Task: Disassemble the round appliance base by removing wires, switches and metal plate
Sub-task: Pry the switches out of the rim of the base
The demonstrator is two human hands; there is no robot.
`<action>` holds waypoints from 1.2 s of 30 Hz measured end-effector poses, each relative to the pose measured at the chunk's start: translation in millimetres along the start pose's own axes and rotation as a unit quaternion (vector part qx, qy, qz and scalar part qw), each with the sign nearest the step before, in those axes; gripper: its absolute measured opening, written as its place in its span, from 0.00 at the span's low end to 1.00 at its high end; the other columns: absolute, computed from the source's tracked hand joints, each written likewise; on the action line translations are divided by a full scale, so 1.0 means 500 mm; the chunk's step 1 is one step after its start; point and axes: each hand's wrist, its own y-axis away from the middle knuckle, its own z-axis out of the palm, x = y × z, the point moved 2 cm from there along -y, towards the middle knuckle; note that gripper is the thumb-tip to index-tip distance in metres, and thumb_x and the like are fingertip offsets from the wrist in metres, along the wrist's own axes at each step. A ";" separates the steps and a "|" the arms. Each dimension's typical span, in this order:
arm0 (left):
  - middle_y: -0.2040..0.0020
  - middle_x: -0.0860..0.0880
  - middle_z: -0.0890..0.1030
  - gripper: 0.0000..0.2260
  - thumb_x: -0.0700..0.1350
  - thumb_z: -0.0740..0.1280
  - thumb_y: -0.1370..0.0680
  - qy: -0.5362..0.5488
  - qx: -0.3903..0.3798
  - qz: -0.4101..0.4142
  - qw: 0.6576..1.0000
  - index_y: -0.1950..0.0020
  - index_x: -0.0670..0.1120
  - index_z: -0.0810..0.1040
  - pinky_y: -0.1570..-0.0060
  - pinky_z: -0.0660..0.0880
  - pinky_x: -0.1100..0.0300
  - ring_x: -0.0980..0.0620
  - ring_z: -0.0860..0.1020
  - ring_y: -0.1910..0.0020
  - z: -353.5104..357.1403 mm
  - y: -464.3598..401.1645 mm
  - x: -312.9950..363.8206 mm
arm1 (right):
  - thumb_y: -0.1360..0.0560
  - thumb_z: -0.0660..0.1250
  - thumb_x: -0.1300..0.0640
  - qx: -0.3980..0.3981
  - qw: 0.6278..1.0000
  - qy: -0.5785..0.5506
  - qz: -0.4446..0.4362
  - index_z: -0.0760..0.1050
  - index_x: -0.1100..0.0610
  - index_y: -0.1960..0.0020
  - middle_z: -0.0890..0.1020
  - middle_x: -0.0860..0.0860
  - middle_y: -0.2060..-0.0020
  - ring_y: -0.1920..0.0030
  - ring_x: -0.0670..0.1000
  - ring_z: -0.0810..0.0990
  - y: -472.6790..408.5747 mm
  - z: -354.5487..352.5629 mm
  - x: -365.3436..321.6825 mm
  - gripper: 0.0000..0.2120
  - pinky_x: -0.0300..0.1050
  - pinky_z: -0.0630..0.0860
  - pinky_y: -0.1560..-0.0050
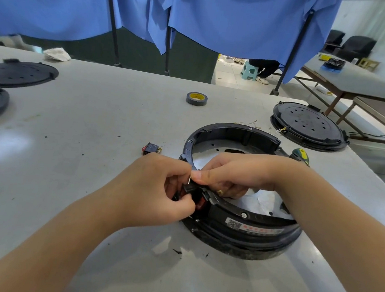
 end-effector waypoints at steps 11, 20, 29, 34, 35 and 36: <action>0.74 0.51 0.76 0.04 0.48 0.69 0.34 0.017 -0.006 -0.026 1.000 0.66 0.48 0.77 0.67 0.74 0.51 0.50 0.75 0.73 -0.010 0.001 -0.002 | 0.26 0.61 0.41 -0.017 0.999 -0.005 -0.027 0.67 0.57 0.61 0.61 0.45 0.74 0.73 0.47 0.54 -0.002 -0.001 0.000 0.19 0.36 0.55 0.75; 0.75 0.46 0.75 0.09 0.46 0.69 0.33 0.035 0.000 -0.025 0.999 0.69 0.44 0.74 0.68 0.73 0.47 0.46 0.73 0.72 -0.018 0.002 -0.002 | 0.27 0.61 0.39 0.003 1.000 0.015 -0.019 0.62 0.54 0.67 0.60 0.49 0.73 0.72 0.49 0.54 -0.001 0.001 -0.004 0.20 0.40 0.53 0.73; 0.73 0.45 0.68 0.14 0.53 0.65 0.36 0.027 -0.009 -0.052 0.998 0.70 0.43 0.67 0.68 0.70 0.47 0.45 0.67 0.71 -0.041 0.000 -0.010 | 0.19 0.57 0.44 0.018 0.999 0.038 -0.016 0.62 0.53 0.70 0.65 0.69 0.63 0.75 0.46 0.55 0.003 0.004 -0.016 0.23 0.38 0.53 0.74; 0.76 0.53 0.66 0.14 0.53 0.66 0.36 0.006 0.048 -0.132 0.990 0.68 0.43 0.70 0.71 0.62 0.60 0.56 0.63 0.74 -0.059 -0.008 -0.052 | 0.19 0.57 0.45 0.001 0.999 0.031 -0.015 0.62 0.54 0.70 0.62 0.47 0.76 0.75 0.47 0.56 0.006 0.000 -0.011 0.23 0.40 0.54 0.73; 0.76 0.53 0.68 0.13 0.52 0.68 0.35 -0.018 0.080 -0.150 0.985 0.68 0.44 0.71 0.72 0.63 0.60 0.57 0.64 0.76 -0.060 -0.009 -0.061 | 0.19 0.57 0.45 -0.001 0.999 0.033 -0.014 0.62 0.55 0.69 0.62 0.46 0.77 0.75 0.47 0.56 0.006 0.000 -0.012 0.23 0.40 0.54 0.72; 0.75 0.52 0.70 0.12 0.51 0.69 0.33 -0.048 0.110 -0.165 0.979 0.68 0.44 0.72 0.72 0.64 0.60 0.56 0.65 0.76 -0.061 -0.011 -0.071 | 0.19 0.56 0.45 0.000 0.999 0.033 -0.013 0.61 0.55 0.70 0.62 0.45 0.78 0.75 0.47 0.56 0.005 0.000 -0.012 0.23 0.40 0.54 0.72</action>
